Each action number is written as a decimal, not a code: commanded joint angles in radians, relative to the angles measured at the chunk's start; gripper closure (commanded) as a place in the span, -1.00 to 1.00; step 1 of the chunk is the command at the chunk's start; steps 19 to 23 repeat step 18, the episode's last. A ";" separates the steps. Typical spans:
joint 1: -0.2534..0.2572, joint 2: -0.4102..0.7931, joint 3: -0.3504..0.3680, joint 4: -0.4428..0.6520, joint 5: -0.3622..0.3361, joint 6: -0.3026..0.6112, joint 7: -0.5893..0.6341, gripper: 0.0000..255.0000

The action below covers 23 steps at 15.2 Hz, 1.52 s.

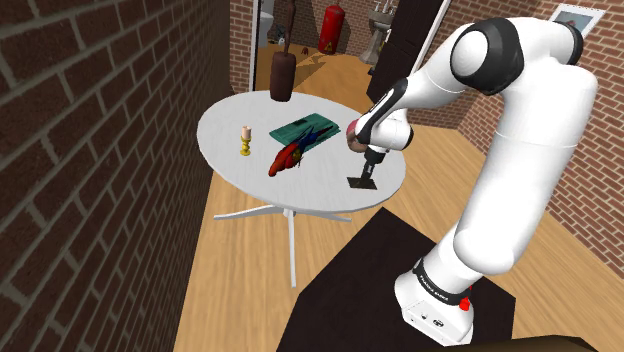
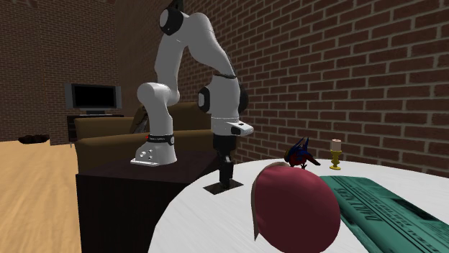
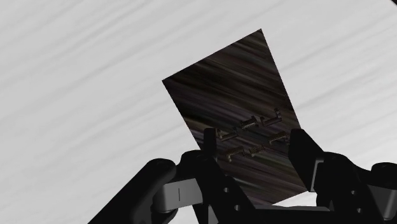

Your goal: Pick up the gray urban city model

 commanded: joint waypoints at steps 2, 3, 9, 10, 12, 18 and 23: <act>0.010 -0.016 -0.012 -0.003 -0.019 -0.012 0.015 1.00; 0.017 -0.031 -0.023 -0.005 -0.036 -0.023 0.028 1.00; 0.054 -0.122 -0.078 -0.012 -0.140 -0.089 0.103 1.00; 0.059 -0.138 -0.085 -0.013 -0.158 -0.101 0.116 1.00; 0.067 -0.168 -0.098 -0.012 -0.192 -0.125 0.140 1.00; 0.077 -0.229 -0.116 -0.007 -0.259 -0.177 0.189 1.00; 0.077 -0.229 -0.116 -0.007 -0.259 -0.177 0.189 1.00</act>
